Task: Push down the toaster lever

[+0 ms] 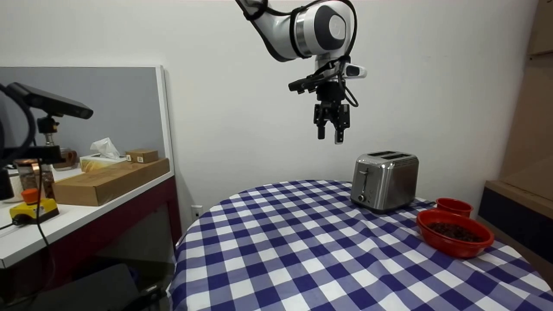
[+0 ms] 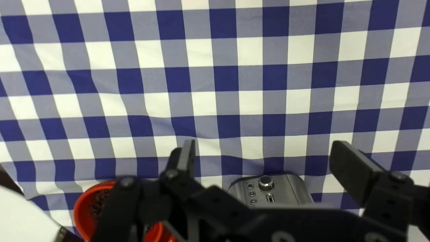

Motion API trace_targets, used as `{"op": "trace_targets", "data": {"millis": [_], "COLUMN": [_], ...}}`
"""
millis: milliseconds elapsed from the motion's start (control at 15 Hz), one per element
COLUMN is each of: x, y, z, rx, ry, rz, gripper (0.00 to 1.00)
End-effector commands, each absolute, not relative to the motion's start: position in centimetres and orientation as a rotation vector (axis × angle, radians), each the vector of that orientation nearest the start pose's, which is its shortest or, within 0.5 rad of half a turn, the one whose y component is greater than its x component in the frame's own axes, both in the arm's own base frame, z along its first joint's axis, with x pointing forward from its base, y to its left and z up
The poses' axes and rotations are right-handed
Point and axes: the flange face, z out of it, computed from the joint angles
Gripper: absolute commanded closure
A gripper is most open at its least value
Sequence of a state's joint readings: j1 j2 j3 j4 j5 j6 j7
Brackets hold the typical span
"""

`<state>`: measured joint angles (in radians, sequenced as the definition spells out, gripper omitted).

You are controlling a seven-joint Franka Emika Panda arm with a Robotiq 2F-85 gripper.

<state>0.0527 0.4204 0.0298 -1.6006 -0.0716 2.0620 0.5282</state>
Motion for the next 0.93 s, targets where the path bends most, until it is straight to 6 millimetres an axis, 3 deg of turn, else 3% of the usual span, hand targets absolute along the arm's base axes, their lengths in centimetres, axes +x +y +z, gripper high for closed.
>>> {"op": "trace_targets", "data": {"millis": [0,267,733,800,867], "x": [71.8,75.6,80.4,80.8,81.1], "y": [5.5,4.9,5.0,5.1,5.2], "z": [39.6,39.7,36.0,35.4,34.8], "rx": [-3.24,-3.327,-3.285,-3.279,-3.27], "ry": [0.499,0.364,0.186,0.175,0.175], "rz": [-0.107,-0.273,-0.538,-0.563,-0.582], "gripper": [0.0,0.0,0.01,0.04,0.19]}}
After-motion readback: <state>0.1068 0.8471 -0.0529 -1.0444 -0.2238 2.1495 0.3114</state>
